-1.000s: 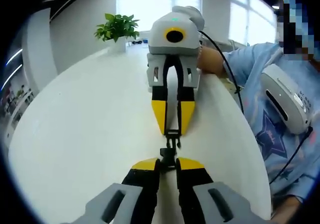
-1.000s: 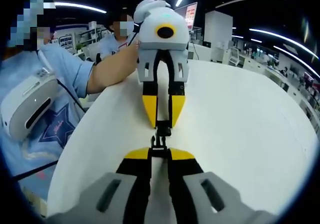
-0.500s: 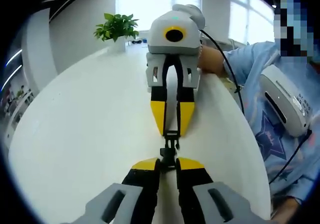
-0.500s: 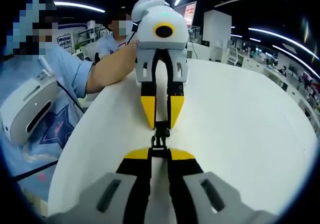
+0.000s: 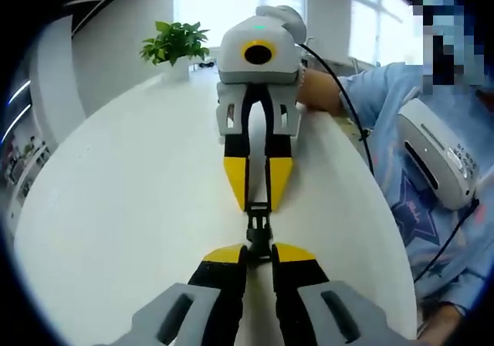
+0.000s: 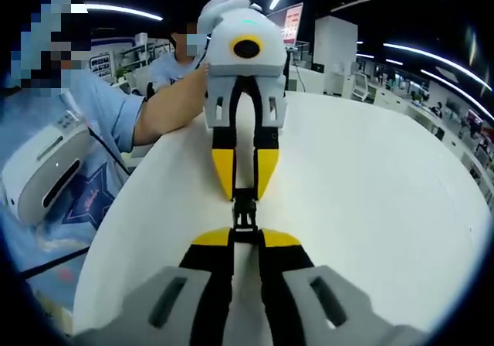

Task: Snap the two parts of the plastic buckle together until the buckle closes and remains connected.

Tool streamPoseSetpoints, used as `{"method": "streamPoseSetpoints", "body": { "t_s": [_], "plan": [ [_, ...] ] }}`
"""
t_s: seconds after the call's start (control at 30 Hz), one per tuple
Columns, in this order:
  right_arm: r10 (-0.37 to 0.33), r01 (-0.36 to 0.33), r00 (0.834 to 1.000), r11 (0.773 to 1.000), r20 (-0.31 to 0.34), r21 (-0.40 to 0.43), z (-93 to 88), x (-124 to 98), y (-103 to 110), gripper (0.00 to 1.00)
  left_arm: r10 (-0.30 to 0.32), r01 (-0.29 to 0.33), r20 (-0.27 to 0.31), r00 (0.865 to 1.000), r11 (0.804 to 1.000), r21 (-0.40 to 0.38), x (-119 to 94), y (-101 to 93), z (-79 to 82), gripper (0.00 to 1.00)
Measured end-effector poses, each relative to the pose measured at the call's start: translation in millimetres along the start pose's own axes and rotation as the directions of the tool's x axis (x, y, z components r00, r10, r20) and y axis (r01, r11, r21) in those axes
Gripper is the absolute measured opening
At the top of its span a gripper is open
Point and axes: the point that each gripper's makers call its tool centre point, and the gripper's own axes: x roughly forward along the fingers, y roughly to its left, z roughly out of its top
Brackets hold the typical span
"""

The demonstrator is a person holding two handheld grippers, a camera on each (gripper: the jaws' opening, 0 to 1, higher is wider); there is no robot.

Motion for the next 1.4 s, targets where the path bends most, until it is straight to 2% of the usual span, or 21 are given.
{"method": "streamPoseSetpoints", "body": {
  "t_s": [0.6, 1.1, 1.27, 1.4],
  "plan": [
    [-0.026, 0.026, 0.999, 1.000, -0.033, 0.007, 1.2, 0.7, 2.8, 0.11, 0.008, -0.009, -0.020, 1.000, 1.000, -0.018, 5.2, -0.7, 3.6, 0.12],
    [0.029, -0.028, 0.999, 0.999, 0.020, -0.037, 0.8, 0.0, 3.3, 0.11, 0.002, -0.002, -0.014, 1.000, 1.000, -0.014, 6.1, -0.8, 4.4, 0.12],
    [0.027, -0.026, 1.000, 0.999, 0.013, -0.032, 1.5, 0.8, 2.9, 0.11, -0.005, 0.005, 0.000, 1.000, 1.000, 0.012, 5.9, -1.7, 4.3, 0.12],
    [0.027, -0.027, 0.999, 0.999, 0.016, -0.029, 1.7, 1.2, 2.3, 0.11, -0.002, 0.002, -0.001, 1.000, 1.000, 0.005, 8.0, -1.9, 7.1, 0.13]
  ]
}}
